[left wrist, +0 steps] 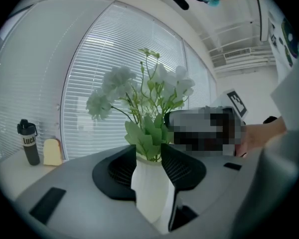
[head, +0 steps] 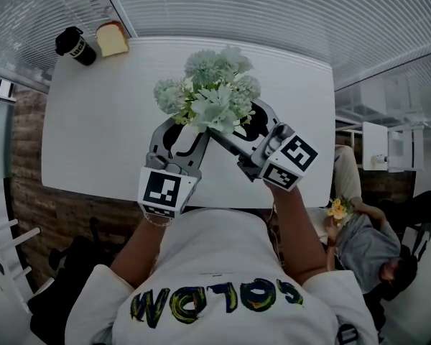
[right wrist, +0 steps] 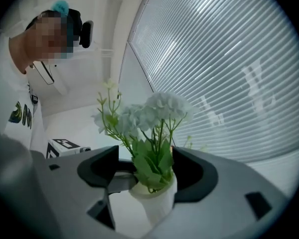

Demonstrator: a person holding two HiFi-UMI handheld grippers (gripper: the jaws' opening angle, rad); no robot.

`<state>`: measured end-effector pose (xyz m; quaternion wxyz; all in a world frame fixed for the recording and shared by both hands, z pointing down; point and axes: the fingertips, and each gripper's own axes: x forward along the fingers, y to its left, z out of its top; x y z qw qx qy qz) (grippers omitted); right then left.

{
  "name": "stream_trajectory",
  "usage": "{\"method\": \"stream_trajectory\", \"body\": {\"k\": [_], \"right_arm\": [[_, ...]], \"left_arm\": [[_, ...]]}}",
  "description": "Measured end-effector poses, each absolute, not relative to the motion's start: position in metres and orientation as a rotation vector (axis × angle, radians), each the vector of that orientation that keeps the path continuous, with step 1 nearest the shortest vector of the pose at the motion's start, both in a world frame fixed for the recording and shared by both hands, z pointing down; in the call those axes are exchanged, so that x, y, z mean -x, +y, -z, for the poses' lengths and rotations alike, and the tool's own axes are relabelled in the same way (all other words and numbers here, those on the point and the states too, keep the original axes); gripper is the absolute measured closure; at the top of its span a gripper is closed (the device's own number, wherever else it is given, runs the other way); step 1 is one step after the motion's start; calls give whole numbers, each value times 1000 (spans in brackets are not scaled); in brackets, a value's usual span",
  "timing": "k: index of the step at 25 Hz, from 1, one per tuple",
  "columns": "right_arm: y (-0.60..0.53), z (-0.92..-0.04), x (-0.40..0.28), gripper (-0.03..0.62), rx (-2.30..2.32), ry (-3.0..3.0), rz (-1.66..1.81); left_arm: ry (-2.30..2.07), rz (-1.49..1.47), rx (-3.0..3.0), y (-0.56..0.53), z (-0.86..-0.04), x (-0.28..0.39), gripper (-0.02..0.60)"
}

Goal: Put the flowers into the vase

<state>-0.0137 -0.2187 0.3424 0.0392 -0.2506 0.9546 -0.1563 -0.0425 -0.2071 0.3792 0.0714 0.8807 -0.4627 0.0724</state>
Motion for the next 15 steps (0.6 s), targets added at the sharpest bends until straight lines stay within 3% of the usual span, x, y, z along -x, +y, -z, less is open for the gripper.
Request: {"method": "stream_trajectory", "body": {"k": [15], "right_arm": [[-206, -328, -7, 272, 892, 2917, 391]], "left_arm": [[-1402, -179, -2653, -200, -369, 49, 411]]}}
